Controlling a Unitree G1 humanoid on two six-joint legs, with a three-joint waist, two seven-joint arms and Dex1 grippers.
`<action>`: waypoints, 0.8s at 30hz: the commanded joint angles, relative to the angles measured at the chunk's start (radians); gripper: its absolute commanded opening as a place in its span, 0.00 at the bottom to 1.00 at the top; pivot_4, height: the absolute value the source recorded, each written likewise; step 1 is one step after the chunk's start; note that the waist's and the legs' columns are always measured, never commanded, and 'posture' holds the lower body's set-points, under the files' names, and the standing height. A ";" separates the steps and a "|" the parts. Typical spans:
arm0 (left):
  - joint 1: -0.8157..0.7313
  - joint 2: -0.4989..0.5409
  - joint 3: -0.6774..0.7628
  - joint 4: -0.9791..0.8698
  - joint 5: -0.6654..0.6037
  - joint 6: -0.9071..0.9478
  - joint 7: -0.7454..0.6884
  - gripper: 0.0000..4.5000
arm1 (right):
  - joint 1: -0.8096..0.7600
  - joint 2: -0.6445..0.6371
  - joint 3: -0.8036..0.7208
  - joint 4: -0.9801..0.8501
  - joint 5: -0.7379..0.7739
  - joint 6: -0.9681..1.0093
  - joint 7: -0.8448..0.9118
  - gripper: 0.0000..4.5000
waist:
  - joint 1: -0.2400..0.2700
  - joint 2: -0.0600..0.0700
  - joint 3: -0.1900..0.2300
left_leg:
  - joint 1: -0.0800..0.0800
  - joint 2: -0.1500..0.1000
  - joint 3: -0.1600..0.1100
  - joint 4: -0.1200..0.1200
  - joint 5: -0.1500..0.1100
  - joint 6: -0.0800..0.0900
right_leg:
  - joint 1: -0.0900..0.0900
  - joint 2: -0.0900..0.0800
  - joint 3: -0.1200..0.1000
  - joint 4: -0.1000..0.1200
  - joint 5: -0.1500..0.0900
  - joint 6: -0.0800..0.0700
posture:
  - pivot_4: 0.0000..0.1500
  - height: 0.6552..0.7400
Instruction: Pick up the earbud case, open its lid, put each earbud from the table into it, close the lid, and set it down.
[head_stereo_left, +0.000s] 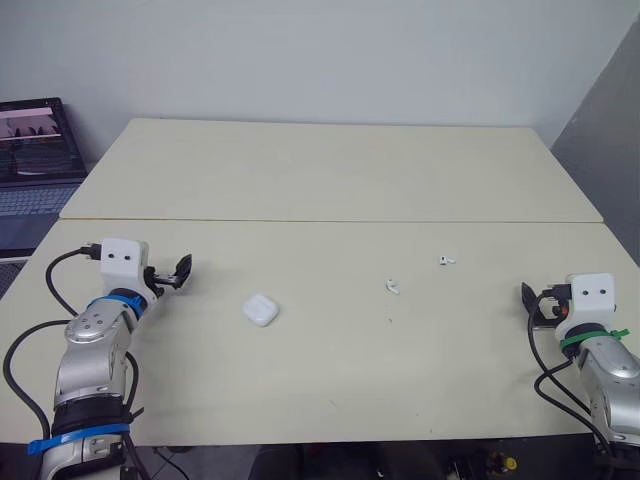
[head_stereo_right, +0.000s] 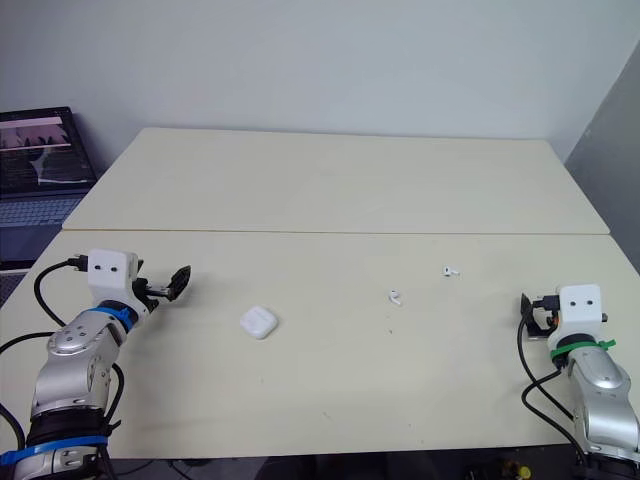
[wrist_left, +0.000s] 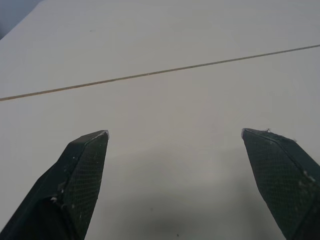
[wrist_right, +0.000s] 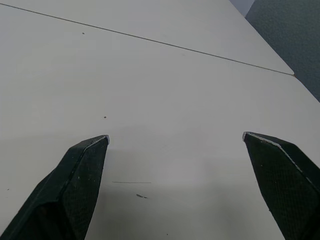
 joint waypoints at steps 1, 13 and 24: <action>-0.008 0.024 0.037 -0.009 -0.015 -0.027 -0.004 1.00 | -0.004 -0.013 -0.017 -0.030 -0.001 -0.013 -0.003 1.00 | 0.000 0.000 0.000 | 0.000 0.000 0.000 0.000 0.000 0.000 | 0.000 0.000 0.000 0.000 0.000 0.000 | 1.00 1.00; -0.010 0.039 0.042 -0.016 -0.037 -0.027 -0.039 1.00 | 0.000 -0.008 -0.014 -0.035 0.001 -0.015 -0.004 1.00 | 0.000 0.000 0.000 | 0.000 0.000 0.000 0.000 0.000 0.000 | 0.000 0.000 0.000 0.000 0.000 0.000 | 1.00 1.00; 0.002 0.069 0.060 -0.064 -0.099 0.012 -0.098 1.00 | -0.017 -0.012 -0.012 -0.039 0.005 -0.014 0.002 1.00 | 0.000 0.000 0.000 | 0.000 0.000 0.000 0.000 0.000 0.000 | 0.000 0.000 0.000 0.000 0.000 -0.001 | 1.00 1.00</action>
